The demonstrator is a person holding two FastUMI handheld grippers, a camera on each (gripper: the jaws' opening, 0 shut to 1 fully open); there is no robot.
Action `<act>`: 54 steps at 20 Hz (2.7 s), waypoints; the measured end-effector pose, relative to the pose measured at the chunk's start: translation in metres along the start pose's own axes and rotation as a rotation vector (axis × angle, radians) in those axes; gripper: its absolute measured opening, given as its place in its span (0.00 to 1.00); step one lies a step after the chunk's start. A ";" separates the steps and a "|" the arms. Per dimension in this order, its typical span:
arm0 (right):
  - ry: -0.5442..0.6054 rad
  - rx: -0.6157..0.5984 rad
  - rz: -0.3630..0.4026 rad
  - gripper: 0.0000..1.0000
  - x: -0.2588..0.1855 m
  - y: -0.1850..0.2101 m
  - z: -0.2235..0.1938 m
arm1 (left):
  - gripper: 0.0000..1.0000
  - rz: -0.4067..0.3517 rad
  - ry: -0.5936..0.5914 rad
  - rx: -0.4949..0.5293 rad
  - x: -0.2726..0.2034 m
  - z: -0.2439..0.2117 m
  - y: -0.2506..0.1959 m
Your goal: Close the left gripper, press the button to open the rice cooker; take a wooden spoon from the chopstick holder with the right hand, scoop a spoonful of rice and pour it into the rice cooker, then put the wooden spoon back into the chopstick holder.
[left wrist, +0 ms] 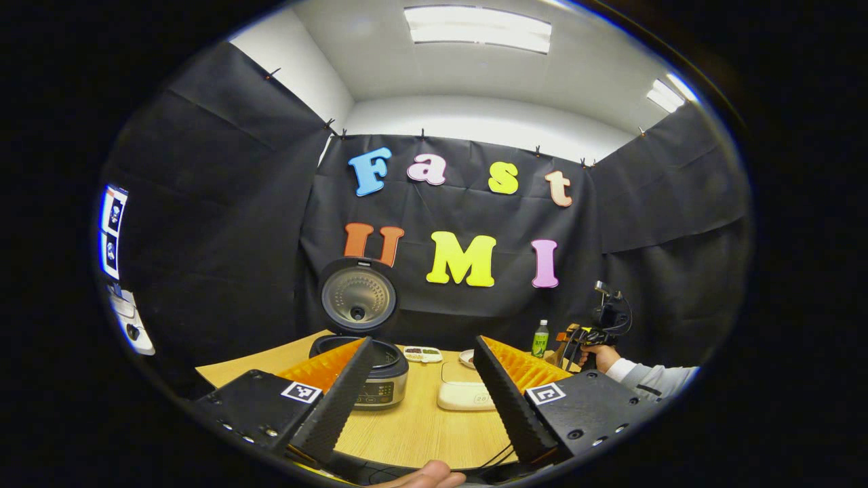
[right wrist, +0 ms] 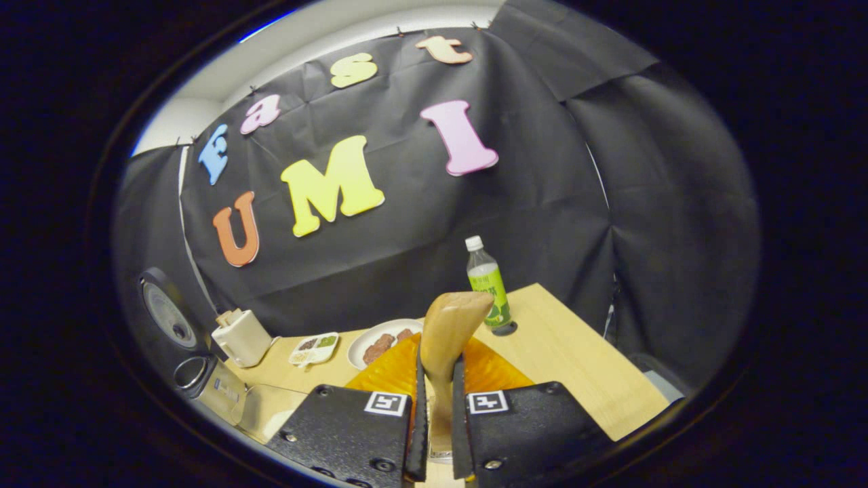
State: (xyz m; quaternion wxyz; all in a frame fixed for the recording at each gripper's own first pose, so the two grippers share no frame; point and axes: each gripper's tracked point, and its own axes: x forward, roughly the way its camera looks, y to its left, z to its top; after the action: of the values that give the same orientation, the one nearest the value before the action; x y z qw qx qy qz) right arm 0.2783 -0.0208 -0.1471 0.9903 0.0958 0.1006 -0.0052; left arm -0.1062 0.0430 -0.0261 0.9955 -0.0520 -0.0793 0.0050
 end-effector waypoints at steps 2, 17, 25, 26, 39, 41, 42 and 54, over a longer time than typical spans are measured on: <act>-0.051 -0.086 -0.008 0.19 -0.014 0.014 0.026 | 0.94 0.020 0.003 0.010 -0.003 0.001 0.008; -0.131 -0.186 0.094 0.18 -0.044 0.199 -0.010 | 0.94 -0.002 0.061 0.097 -0.002 -0.018 0.017; -0.019 -0.334 0.067 0.15 -0.009 0.211 -0.114 | 0.94 -0.005 0.086 0.102 0.002 -0.021 0.021; -0.041 -0.363 0.024 0.18 -0.008 0.201 -0.115 | 0.94 -0.007 0.086 0.092 0.002 -0.022 0.021; 0.069 0.041 0.197 0.18 -0.022 0.244 -0.153 | 0.94 0.017 0.119 0.082 0.007 -0.029 0.027; 0.101 0.126 0.206 0.18 -0.020 0.244 -0.153 | 0.94 0.024 0.128 0.081 0.008 -0.031 0.029; 0.124 0.181 0.221 0.18 -0.020 0.246 -0.153 | 0.94 0.028 0.130 0.083 0.010 -0.032 0.031; 0.332 0.726 0.246 0.18 -0.012 0.215 -0.151 | 0.94 0.007 0.148 0.020 0.019 -0.037 0.039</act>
State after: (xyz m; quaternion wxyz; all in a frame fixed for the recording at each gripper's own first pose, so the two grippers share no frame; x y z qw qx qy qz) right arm 0.2433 0.2189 -0.2494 0.8558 0.4497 0.2383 0.0934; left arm -0.0819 0.0787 -0.0635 0.9991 -0.0425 -0.0054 0.0057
